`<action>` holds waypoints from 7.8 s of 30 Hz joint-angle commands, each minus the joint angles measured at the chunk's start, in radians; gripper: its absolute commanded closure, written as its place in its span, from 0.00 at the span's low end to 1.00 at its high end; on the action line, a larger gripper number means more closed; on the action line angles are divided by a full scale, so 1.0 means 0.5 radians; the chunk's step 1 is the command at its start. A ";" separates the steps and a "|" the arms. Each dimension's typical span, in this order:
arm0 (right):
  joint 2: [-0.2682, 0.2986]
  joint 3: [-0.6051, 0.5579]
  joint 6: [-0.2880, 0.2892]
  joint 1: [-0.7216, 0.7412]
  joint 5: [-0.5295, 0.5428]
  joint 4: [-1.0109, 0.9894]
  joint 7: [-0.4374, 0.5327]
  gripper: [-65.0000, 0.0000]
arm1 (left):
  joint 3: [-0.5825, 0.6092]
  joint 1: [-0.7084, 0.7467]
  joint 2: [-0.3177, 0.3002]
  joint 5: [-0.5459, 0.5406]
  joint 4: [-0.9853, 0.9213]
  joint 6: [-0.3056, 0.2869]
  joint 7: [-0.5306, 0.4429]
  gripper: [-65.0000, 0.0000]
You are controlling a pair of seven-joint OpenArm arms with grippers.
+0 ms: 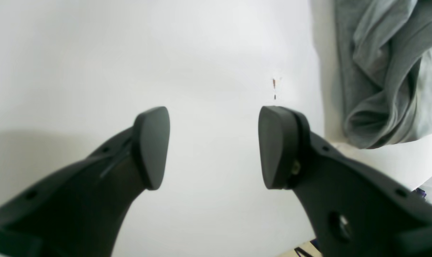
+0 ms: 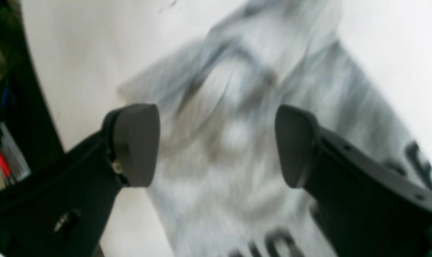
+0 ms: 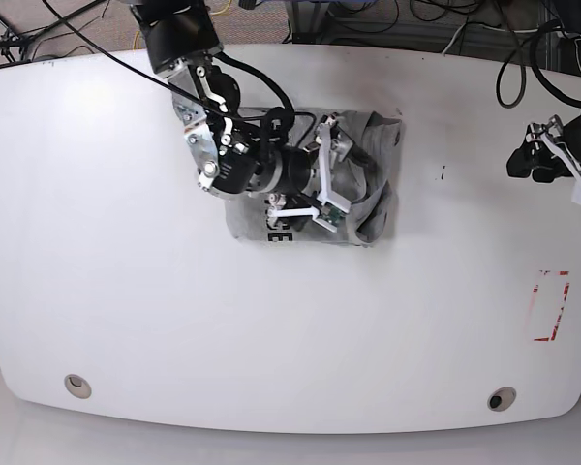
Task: Fold the T-shirt properly
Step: 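Press the folded bundle with the right gripper to flatten it, then grasp the folded grey shirt edges with both grippers, then fold the grey shirt over with both grippers, then release the right gripper, then grasp the folded shirt bundle with the left gripper, then carry the folded shirt with the left gripper to the table corner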
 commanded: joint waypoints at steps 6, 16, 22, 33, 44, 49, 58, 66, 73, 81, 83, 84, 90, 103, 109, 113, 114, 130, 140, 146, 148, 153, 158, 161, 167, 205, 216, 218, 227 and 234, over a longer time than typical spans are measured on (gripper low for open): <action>-0.231 -0.082 0.008 0.384 0.049 -0.485 0.298 0.26 | -0.003 -0.015 -0.047 -0.042 0.041 -0.009 -0.041 0.43; -0.231 -0.054 -0.001 0.611 0.065 -0.586 0.458 0.26 | 0.132 -0.028 -0.044 -0.036 0.225 0.006 -0.047 0.43; -0.087 0.087 0.012 0.504 0.065 -0.291 0.363 0.26 | 0.340 -0.068 0.005 0.145 0.498 0.006 -0.047 0.43; 0.306 0.363 0.015 0.289 0.178 -0.104 0.344 0.51 | 0.838 -0.147 0.440 0.851 0.839 0.006 -0.056 0.43; 0.496 0.449 0.015 0.182 0.218 -0.077 0.348 0.86 | 1.200 -0.089 0.879 1.569 0.805 0.006 -0.440 0.81; 0.506 0.449 0.015 0.197 0.218 -0.116 0.351 0.87 | 1.292 -0.043 1.030 1.833 0.793 0.006 -0.483 0.92; 0.496 0.440 0.018 0.212 0.019 -0.298 0.572 0.88 | 1.332 -0.009 1.128 1.919 0.793 0.006 -0.483 0.92; 0.457 0.440 0.122 0.209 -0.135 -0.512 0.737 0.88 | 1.332 0.021 1.122 1.919 0.780 0.006 -0.489 0.92; 0.392 0.443 0.143 0.197 -0.233 -0.660 0.835 0.88 | 1.329 0.015 1.122 1.919 0.645 0.006 -0.489 0.92; 0.398 0.443 0.143 0.117 -0.288 -0.782 1.004 0.88 | 1.329 -0.055 1.113 1.919 0.443 0.006 -0.489 0.92; 0.404 0.443 0.143 0.086 -0.285 -0.776 1.026 0.88 | 1.332 -0.065 1.073 1.919 0.418 0.006 -0.489 0.92; 0.404 0.443 0.143 0.071 -0.285 -0.773 1.032 0.88 | 1.335 -0.086 1.051 1.919 0.412 0.006 -0.489 0.92; 0.410 0.446 0.143 -0.085 -0.288 -0.693 1.041 0.88 | 1.341 -0.230 0.953 1.919 0.412 -0.003 -0.477 0.92; 0.361 0.446 0.116 -0.536 -0.288 -0.291 1.032 0.88 | 1.344 -0.651 0.867 1.922 0.108 -0.006 -0.480 0.91; 0.282 0.434 -0.001 -0.665 -0.291 -0.209 1.029 0.88 | 1.344 -0.841 0.876 1.916 -0.091 -0.006 -0.480 0.91; 0.233 0.332 -0.047 -0.705 -0.288 -0.181 1.029 0.88 | 1.344 -0.887 0.879 1.913 -0.097 -0.006 -0.480 0.91; 0.229 0.299 -0.074 -0.705 -0.288 -0.181 1.029 0.88 | 1.344 -0.905 0.879 1.913 -0.094 -0.006 -0.480 0.91; 0.233 0.434 -0.151 -0.696 -0.273 0.203 0.835 0.88 | 1.332 -0.921 0.901 1.913 0.259 0.006 -0.477 0.86; 0.233 0.774 -0.041 -0.647 -0.273 0.427 0.688 0.88 | 1.341 -0.663 1.063 1.919 0.495 0.415 -0.612 0.63; 0.226 0.964 0.030 -0.622 -0.270 0.421 0.688 0.87 | 1.442 -0.473 1.119 1.925 0.532 0.691 -0.894 0.57; 0.229 0.989 0.030 -0.622 -0.270 0.421 0.688 0.87 | 1.516 -0.405 1.119 1.928 0.532 0.795 -1.020 0.55; 0.233 1.041 0.033 -0.625 -0.270 0.421 0.645 0.87 | 1.688 -0.261 1.100 1.992 0.440 1.099 -1.317 0.44; 0.233 1.075 0.033 -0.625 -0.270 0.417 0.642 0.87 | 1.841 -0.233 1.094 2.173 0.225 1.243 -1.517 0.41; 0.233 1.078 0.033 -0.625 -0.270 0.417 0.642 0.87 | 1.832 -0.203 1.094 2.198 0.093 1.243 -1.563 0.41; 0.233 1.078 0.033 -0.625 -0.270 0.402 0.642 0.87 | 1.727 -0.206 1.097 2.198 -0.119 1.243 -1.578 0.41; 0.226 1.081 0.128 -0.625 -0.270 0.402 0.642 0.88 | 0.813 -0.396 -0.041 2.195 -0.978 0.172 -1.523 0.41; 0.220 1.081 0.128 -0.635 -0.270 0.402 0.642 0.88 | 0.819 -0.513 -0.314 2.195 -1.362 0.077 -1.747 0.41; 0.220 1.081 0.128 -0.635 -0.270 0.402 0.642 0.88 | 0.819 -0.522 -0.345 2.195 -1.377 0.034 -1.750 0.41; 0.217 1.081 0.128 -0.644 -0.270 0.402 0.642 0.88 | 0.810 -0.531 -0.474 2.189 -1.368 -0.027 -1.756 0.41; 0.217 1.081 0.116 -0.647 -0.276 0.402 0.645 0.88 | 0.810 -0.608 -0.548 2.189 -1.288 -0.092 -1.756 0.42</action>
